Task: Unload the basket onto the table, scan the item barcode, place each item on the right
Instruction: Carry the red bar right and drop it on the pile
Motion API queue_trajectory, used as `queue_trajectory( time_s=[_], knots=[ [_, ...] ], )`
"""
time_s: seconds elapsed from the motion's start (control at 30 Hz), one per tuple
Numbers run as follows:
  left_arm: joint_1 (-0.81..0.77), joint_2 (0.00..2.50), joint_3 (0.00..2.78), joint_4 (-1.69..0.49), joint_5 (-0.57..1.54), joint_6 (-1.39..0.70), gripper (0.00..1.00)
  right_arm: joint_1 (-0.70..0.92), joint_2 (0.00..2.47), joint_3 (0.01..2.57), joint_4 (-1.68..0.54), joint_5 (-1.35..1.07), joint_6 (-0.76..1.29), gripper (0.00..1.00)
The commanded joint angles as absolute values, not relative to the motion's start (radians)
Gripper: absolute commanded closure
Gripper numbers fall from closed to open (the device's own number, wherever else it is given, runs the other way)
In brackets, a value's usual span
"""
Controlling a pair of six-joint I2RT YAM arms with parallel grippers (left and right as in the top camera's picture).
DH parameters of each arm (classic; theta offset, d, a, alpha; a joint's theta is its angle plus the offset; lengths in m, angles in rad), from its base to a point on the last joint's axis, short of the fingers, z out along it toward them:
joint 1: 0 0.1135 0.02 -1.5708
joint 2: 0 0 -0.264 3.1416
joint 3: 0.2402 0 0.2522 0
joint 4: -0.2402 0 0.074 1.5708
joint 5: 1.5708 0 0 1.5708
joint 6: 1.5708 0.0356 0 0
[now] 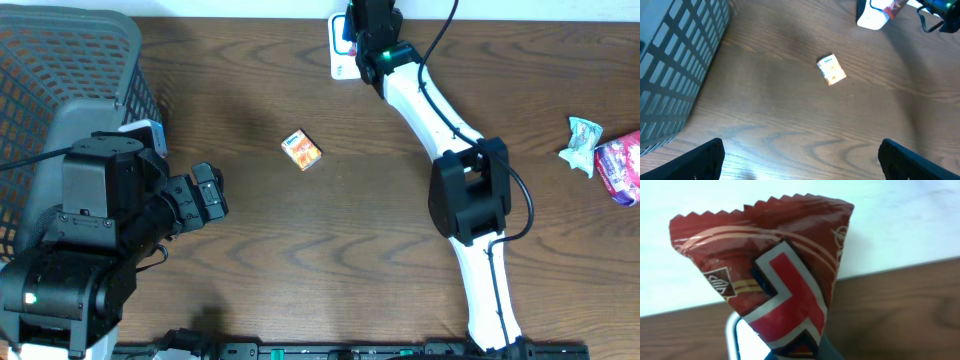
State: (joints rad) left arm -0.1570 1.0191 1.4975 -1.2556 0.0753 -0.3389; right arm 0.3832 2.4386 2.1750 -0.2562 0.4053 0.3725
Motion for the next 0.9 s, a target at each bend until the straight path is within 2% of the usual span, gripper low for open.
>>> queue_trajectory(
  time_s=[0.0, 0.13, 0.27, 0.47, 0.77, 0.87],
  knots=[
    [-0.151, 1.018, 1.498, -1.257, 0.066, -0.329, 0.02, 0.348, 2.311, 2.186, -0.338, 0.547, 0.342, 0.99],
    [-0.151, 1.018, 1.498, -1.257, 0.066, -0.329, 0.02, 0.261, 2.241, 2.186, -0.595, 0.646, 0.226, 0.99],
    [-0.151, 1.018, 1.498, -1.257, 0.066, -0.329, 0.02, 0.133, 2.225, 2.186, -0.88, 0.712, 0.223, 0.99],
    [-0.151, 1.018, 1.498, -1.257, 0.066, -0.329, 0.02, -0.078, 2.227, 2.178, -1.132, 0.696, 0.25, 0.99],
    [-0.151, 1.018, 1.498, -1.257, 0.066, -0.329, 0.02, -0.308, 2.227, 2.178, -1.166, 0.632, 0.257, 0.98],
    [-0.151, 1.018, 1.498, -1.257, 0.066, -0.329, 0.02, -0.363, 2.227, 2.178, -1.132, 0.512, 0.257, 0.83]
  ],
)
